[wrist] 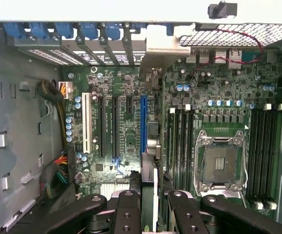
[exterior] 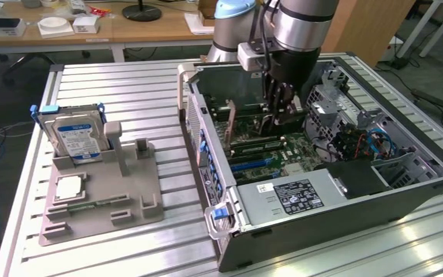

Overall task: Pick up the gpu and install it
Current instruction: 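Insert the gpu into the slot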

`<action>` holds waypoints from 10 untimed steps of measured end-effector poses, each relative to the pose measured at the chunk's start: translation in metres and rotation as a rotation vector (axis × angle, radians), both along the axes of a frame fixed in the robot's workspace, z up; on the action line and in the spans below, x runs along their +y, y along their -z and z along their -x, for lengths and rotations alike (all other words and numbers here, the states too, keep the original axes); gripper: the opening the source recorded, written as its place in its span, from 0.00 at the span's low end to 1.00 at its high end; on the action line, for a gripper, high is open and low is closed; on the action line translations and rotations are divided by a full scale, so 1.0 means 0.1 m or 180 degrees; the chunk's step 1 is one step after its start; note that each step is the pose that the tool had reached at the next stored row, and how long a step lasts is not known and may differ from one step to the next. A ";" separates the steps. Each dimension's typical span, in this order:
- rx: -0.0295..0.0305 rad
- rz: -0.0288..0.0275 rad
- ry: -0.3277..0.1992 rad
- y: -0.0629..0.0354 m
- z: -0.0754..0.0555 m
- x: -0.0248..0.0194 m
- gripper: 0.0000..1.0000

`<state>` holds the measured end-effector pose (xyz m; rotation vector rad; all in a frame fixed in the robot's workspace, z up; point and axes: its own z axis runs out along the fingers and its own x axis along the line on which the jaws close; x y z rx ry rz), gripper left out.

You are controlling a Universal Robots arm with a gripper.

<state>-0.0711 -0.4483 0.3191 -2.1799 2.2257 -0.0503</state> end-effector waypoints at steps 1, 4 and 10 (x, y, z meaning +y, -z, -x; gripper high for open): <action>0.0000 0.0000 0.0016 0.007 0.00 0.000 0.26; 0.0000 0.0000 0.0018 0.024 0.01 0.000 0.26; 0.0000 0.0000 0.0018 0.053 0.02 -0.019 0.26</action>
